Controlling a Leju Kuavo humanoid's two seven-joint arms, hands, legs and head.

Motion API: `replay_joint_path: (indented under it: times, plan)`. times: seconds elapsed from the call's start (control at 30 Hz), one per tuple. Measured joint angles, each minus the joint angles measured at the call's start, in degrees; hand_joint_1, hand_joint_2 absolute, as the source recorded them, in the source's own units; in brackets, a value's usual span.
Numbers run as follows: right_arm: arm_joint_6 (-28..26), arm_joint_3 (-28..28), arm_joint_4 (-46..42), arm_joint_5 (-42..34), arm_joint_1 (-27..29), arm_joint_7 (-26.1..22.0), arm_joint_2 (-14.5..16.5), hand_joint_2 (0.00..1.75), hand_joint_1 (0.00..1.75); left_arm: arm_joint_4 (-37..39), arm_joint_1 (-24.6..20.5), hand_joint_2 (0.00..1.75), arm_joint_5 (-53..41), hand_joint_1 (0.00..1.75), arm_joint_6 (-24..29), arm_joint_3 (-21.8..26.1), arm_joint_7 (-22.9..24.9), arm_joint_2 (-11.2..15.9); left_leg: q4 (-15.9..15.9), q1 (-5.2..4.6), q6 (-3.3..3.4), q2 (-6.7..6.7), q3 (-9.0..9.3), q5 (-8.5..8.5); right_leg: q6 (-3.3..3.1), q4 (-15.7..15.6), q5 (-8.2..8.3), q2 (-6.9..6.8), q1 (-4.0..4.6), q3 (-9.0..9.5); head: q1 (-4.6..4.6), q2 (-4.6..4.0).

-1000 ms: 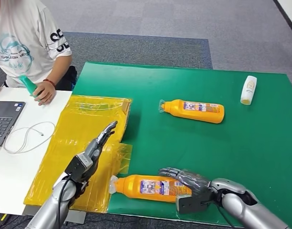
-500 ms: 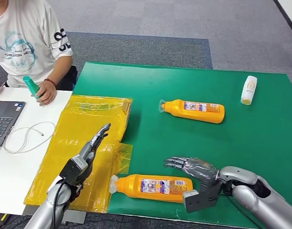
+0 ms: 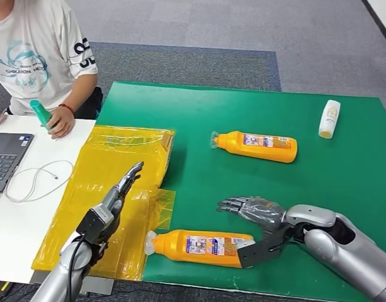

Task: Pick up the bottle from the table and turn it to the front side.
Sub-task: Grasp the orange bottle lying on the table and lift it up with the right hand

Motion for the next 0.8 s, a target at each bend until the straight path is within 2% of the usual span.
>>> replay_joint_path:
  times: [0.2,0.33,0.43,0.5,0.63,0.8]
  plan:
    - [-0.5,2.3,2.8,-1.5,-1.7,1.7,1.6,1.75,0.00,0.0,-0.4,0.00,-0.2,0.00,0.0,0.1,0.0,0.0,0.0,0.01,0.00,0.01,0.04,-0.01,-0.01,0.0,-0.01,0.01,0.01,0.01,0.00,0.00]
    - [1.6,3.7,6.3,-7.4,-2.4,1.4,3.9,1.75,0.00,0.3,-1.7,0.00,-0.1,0.00,-0.7,0.1,0.0,-0.1,0.0,0.03,-0.01,0.00,0.05,0.01,-0.01,0.0,-0.02,-0.02,0.02,0.03,0.01,0.00]
    - [7.0,4.9,9.2,-17.5,-3.2,0.1,4.2,1.75,0.00,1.8,-3.9,0.00,0.4,0.00,-1.4,-0.1,-0.2,-0.3,0.0,0.01,0.01,-0.02,0.03,0.07,0.01,0.0,0.03,-0.06,0.01,0.02,0.01,0.00]
    - [11.8,5.6,11.0,-27.1,-4.5,0.2,3.7,1.75,0.00,3.4,-5.7,0.00,0.9,0.00,-1.8,-0.5,-0.6,-0.5,0.0,-0.01,0.03,-0.02,0.02,0.10,0.03,0.0,0.09,-0.06,-0.02,0.00,0.00,0.00]
    - [21.9,7.5,14.0,-49.4,-9.7,4.5,0.7,1.75,0.00,7.8,-10.3,0.00,2.1,0.00,-2.3,-2.4,-1.7,-1.1,0.0,-0.06,0.12,-0.02,-0.02,0.19,0.12,0.0,0.19,-0.06,-0.06,0.00,0.02,0.00]
    - [23.1,12.7,15.4,-59.8,-18.6,11.2,-3.4,1.75,0.00,11.5,-14.0,0.00,3.7,0.00,-1.6,-4.4,-1.8,-1.8,0.0,-0.10,0.12,0.00,-0.02,0.23,0.12,0.0,0.25,-0.03,-0.10,-0.03,0.01,0.00]
